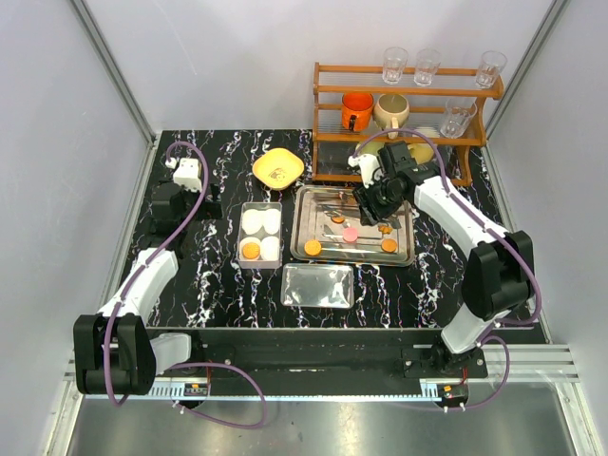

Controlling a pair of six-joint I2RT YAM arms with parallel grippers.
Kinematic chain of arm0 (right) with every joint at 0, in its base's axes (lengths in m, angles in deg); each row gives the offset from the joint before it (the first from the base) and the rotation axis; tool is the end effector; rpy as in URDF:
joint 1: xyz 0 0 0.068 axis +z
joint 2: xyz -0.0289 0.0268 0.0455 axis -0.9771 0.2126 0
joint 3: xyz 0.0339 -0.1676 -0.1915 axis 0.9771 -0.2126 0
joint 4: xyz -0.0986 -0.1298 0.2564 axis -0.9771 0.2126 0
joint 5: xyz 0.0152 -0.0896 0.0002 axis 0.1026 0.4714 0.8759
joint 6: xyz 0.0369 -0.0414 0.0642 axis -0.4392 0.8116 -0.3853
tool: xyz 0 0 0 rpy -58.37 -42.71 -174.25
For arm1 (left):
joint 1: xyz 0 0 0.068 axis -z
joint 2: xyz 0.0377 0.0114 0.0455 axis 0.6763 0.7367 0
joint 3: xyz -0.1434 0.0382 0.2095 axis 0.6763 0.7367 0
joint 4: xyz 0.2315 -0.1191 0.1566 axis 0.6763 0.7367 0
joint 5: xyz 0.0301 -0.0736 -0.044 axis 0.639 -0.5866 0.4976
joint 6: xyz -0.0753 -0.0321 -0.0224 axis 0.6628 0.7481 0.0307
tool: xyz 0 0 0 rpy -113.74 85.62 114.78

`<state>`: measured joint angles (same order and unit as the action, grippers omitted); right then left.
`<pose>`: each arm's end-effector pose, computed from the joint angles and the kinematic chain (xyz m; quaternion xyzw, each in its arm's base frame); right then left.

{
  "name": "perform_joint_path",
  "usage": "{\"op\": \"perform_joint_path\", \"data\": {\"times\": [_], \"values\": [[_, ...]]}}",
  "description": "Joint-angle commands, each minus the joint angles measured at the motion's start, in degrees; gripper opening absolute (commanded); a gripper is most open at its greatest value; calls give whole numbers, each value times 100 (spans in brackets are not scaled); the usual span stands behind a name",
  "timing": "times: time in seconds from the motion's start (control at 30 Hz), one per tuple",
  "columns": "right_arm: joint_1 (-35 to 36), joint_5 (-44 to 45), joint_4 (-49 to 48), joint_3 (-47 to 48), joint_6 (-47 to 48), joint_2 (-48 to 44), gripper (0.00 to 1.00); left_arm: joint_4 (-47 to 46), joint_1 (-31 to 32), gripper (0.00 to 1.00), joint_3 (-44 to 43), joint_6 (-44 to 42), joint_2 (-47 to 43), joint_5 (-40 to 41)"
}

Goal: Pack the cookies

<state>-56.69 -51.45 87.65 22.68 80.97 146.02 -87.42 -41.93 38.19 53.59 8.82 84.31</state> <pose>0.3776 0.1652 0.2160 -0.3660 0.8858 0.1239 0.2570 0.3477 -0.0085 0.2137 0.0409 0.8167 -0.0165 0.5754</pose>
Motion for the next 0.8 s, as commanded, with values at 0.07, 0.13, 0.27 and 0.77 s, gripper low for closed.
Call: {"op": "perform_joint_path", "data": {"times": [0.07,0.13,0.27,0.77], "values": [[-179,-268,-257,-92,106,60,56,-293,-36,99,24,-44,-106,-108],[-196,-294,-274,-110,115,78,56,-293,-36,99,24,-44,-98,-109],[-240,-356,-274,-145,124,95,56,-293,-36,99,24,-44,-106,-117],[-355,-496,-274,-224,150,262,55,-293,-36,99,15,-62,-106,-117]]}}
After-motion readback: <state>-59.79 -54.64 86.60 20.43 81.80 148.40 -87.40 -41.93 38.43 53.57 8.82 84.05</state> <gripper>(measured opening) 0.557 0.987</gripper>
